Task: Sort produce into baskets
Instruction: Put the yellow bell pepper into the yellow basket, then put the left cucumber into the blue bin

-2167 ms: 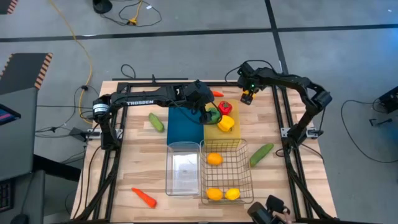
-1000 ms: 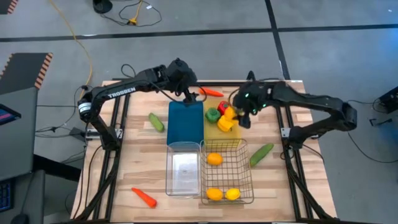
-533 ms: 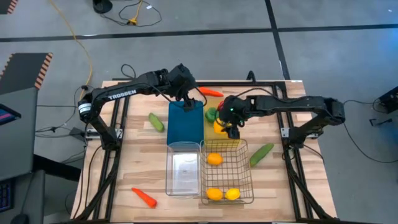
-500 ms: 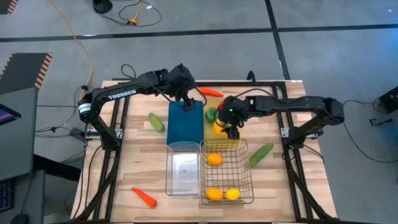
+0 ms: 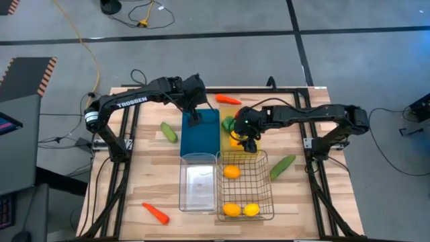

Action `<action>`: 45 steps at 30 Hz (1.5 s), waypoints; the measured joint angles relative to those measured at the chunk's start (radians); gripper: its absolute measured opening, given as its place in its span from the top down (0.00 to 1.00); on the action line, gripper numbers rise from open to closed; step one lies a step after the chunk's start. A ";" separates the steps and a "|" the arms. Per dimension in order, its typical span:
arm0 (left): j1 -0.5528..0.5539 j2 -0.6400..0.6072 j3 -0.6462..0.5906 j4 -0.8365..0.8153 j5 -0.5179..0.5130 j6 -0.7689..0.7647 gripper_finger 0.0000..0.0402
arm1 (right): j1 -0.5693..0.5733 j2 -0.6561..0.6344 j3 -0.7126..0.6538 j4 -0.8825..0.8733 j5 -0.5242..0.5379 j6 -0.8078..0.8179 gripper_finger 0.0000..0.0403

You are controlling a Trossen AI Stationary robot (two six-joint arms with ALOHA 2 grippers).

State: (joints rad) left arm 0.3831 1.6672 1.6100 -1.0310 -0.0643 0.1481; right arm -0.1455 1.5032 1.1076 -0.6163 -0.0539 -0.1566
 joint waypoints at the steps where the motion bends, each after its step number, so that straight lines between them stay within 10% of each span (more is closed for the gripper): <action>1: 0.000 0.000 0.000 -0.029 0.000 -0.002 0.10 | 0.000 0.002 0.000 0.001 0.000 0.000 0.15; 21: -0.004 0.001 -0.148 -0.292 -0.003 0.086 0.10 | -0.006 0.006 0.000 0.004 0.059 0.063 0.02; 45: -0.028 0.001 -0.512 -0.066 -0.127 0.303 0.23 | -0.008 -0.109 0.000 -0.002 0.056 0.054 0.03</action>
State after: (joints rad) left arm 0.3553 1.6684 1.0978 -1.0974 -0.1917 0.4508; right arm -0.1532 1.3943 1.1076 -0.6186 0.0017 -0.1023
